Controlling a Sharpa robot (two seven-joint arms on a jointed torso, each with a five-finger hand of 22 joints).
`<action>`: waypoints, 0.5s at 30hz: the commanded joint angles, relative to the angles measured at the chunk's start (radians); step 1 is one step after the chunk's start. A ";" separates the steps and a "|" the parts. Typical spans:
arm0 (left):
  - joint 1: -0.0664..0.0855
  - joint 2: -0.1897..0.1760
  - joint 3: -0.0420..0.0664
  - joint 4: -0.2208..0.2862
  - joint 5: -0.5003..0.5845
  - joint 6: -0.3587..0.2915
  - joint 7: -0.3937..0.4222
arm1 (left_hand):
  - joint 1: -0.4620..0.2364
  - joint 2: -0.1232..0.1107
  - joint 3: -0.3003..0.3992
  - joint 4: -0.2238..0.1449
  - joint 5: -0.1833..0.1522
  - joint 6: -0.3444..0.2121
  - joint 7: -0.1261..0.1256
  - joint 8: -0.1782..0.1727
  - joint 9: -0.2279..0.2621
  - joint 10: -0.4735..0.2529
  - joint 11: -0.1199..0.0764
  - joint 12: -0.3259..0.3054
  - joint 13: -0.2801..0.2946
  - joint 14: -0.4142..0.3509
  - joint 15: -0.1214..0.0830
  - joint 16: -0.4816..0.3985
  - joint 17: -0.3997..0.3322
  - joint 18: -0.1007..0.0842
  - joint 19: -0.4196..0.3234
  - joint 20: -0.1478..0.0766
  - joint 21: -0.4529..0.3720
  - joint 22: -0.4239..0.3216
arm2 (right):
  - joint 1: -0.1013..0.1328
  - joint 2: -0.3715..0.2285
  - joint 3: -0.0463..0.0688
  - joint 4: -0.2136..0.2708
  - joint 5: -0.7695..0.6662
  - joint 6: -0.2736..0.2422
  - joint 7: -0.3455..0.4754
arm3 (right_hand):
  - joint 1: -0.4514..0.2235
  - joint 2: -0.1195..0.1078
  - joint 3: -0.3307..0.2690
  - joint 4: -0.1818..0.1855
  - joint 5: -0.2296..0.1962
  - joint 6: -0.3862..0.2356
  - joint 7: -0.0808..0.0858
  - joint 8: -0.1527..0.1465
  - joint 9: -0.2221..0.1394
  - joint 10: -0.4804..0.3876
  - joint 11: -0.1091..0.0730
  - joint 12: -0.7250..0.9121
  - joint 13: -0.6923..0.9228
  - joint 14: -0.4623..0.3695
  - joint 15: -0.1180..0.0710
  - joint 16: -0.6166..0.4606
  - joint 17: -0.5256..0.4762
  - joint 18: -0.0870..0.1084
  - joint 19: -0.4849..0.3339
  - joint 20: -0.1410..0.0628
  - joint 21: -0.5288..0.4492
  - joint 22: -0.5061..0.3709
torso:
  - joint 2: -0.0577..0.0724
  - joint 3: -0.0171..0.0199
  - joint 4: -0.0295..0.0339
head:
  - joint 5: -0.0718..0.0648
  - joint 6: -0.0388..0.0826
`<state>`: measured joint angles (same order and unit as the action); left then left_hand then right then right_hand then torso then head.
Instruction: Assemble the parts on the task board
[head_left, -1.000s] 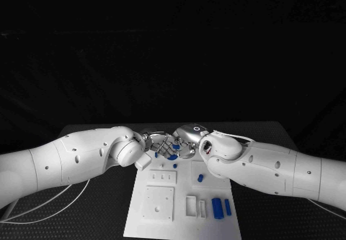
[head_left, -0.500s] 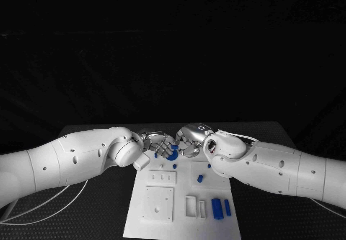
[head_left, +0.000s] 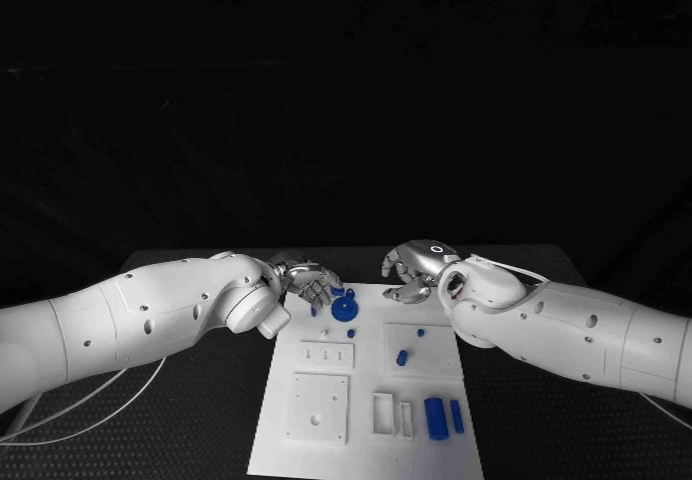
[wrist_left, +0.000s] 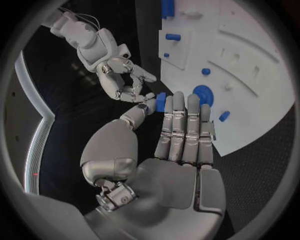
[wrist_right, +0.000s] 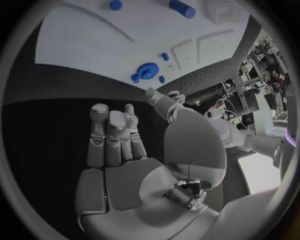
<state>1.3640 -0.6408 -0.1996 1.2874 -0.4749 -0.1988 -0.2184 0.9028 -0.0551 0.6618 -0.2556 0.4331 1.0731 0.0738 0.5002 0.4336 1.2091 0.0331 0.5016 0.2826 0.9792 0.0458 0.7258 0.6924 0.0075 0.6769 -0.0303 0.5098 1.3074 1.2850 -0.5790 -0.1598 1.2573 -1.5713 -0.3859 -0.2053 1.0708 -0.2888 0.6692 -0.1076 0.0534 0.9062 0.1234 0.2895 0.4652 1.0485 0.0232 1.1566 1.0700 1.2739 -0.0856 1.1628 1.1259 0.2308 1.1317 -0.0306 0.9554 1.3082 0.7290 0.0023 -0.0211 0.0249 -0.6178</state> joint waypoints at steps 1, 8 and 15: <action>0.001 -0.003 0.001 -0.013 -0.082 -0.003 -0.005 | 0.025 0.009 0.010 -0.009 -0.005 0.030 -0.023 0.003 0.008 0.014 -0.017 0.038 0.013 0.012 -0.016 0.035 0.010 -0.007 0.013 -0.016 0.027 0.028 | 0.007 -0.021 0.004 -0.017 0.060 -0.027 0.023 | 0.012 -0.003 0.008 0.002 -0.004 -0.018 0.014 -0.005 -0.001 -0.007 0.001 0.000 -0.002 -0.008 0.001 -0.004 -0.001 0.031 -0.007 0.002 -0.005 0.004 | 0.001 -0.0012 -0.0019 | 0.001 -0.001; 0.002 -0.001 0.001 -0.037 -0.092 0.054 -0.021 | 0.020 0.018 -0.015 -0.015 0.020 0.034 -0.034 0.022 0.082 0.078 -0.093 0.283 0.116 0.119 -0.120 0.289 0.097 0.022 0.184 -0.116 0.259 0.029 | 0.027 -0.043 0.005 -0.082 0.218 -0.005 -0.010 | 0.019 0.001 0.025 0.017 0.001 -0.012 0.013 -0.003 -0.001 -0.003 0.000 0.004 -0.007 -0.004 0.000 -0.003 -0.001 0.031 -0.002 0.005 -0.005 0.005 | -0.001 0.0013 -0.0031 | 0.002 -0.004; 0.005 0.010 0.001 -0.061 -0.127 0.164 -0.185 | -0.011 0.048 -0.003 -0.008 0.025 0.046 -0.064 0.004 0.164 0.113 -0.137 0.614 0.312 0.212 -0.235 0.541 0.129 0.050 0.293 -0.210 0.493 0.022 | 0.030 -0.045 0.008 -0.114 0.325 0.011 -0.010 | 0.041 0.006 0.046 0.012 0.007 -0.011 0.013 -0.004 -0.004 -0.004 0.000 0.007 -0.010 -0.004 0.000 -0.004 -0.002 0.031 -0.003 0.005 -0.007 0.006 | 0.001 0.0052 -0.0012 | 0.007 -0.011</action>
<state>1.3673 -0.6344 -0.1989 1.2289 -0.5598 -0.1212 -0.3001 0.8792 -0.0315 0.6531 -0.2655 0.4578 1.0753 0.0550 0.5023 0.5337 1.2126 -0.0091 1.1046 0.5872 1.0958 -0.0726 1.2577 0.8206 0.0316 0.9379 -0.1031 0.9954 1.3073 1.3139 -0.6251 -0.1525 1.1469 -1.3282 -0.3919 -0.2106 1.1053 -0.2825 0.7112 -0.0943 0.0571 0.9028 0.1230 0.2895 0.4624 1.0486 0.0232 1.1579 1.0606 1.2738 -0.0856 1.1628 1.1248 0.2307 1.1302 -0.0288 0.9520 1.3081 0.7292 0.0047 -0.0226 0.0280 -0.6259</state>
